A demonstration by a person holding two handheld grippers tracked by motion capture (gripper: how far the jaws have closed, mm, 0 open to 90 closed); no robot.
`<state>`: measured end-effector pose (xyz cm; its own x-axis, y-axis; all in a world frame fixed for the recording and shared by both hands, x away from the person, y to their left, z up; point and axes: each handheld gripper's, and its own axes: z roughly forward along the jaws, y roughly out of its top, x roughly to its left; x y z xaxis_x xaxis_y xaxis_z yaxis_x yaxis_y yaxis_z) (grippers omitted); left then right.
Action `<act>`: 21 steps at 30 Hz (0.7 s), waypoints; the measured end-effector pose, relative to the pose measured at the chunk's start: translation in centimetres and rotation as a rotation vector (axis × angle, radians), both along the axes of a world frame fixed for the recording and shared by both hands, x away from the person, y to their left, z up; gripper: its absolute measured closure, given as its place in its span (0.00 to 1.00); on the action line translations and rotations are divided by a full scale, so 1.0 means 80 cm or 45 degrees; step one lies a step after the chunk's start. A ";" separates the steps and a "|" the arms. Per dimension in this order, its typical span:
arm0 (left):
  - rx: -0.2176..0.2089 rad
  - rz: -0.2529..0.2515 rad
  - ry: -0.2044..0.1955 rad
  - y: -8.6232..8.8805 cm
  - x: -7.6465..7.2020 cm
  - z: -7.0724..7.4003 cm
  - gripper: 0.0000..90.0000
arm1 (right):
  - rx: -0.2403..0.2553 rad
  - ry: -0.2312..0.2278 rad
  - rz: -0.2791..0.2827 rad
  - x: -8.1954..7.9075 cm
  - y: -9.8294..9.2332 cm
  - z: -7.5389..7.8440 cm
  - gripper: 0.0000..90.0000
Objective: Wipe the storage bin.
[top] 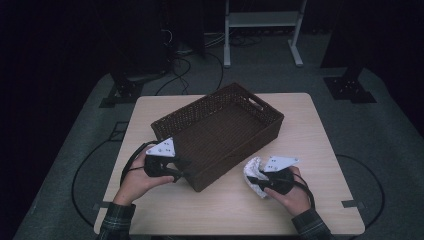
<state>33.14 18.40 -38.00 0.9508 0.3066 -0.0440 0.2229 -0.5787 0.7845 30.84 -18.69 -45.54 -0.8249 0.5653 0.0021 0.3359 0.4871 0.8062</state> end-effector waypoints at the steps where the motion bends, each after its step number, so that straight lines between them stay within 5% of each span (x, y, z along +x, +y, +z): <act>1: -0.004 0.002 0.000 0.000 0.000 0.000 0.62 | -0.001 0.008 -0.008 -0.001 -0.001 0.000 0.78; 12: -0.026 0.002 0.009 0.001 0.002 -0.003 0.64 | -0.012 -0.007 -0.006 -0.001 0.000 -0.001 0.78; 21: -0.047 -0.023 -0.007 -0.024 0.001 -0.009 0.66 | -0.006 -0.014 -0.019 0.000 -0.005 0.002 0.78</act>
